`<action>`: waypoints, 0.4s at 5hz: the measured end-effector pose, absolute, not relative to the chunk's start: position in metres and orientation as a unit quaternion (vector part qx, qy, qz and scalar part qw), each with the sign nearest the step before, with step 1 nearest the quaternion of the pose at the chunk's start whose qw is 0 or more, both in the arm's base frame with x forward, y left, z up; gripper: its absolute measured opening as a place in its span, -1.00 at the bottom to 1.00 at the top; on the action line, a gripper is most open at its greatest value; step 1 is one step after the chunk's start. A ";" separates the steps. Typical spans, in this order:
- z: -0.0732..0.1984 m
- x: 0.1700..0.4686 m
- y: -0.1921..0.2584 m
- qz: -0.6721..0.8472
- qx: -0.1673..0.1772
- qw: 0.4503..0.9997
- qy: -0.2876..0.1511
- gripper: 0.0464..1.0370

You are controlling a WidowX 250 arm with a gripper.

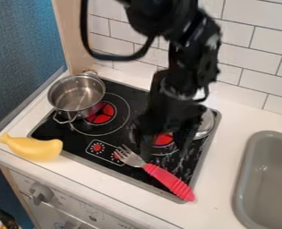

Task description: Take the red object out of the pot and put it on the left burner

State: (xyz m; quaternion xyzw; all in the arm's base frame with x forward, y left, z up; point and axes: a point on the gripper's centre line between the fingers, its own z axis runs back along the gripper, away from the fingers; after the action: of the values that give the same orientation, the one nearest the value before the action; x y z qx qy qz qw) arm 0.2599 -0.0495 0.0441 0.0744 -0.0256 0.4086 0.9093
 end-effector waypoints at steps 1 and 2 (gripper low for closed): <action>0.058 0.260 -0.044 0.303 0.066 0.948 -0.063 0.93; 0.067 0.255 -0.046 0.175 0.052 0.981 -0.070 0.93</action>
State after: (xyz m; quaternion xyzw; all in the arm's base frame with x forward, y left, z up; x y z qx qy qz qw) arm 0.2549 -0.0457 0.0674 0.0520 -0.0699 0.1754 0.9806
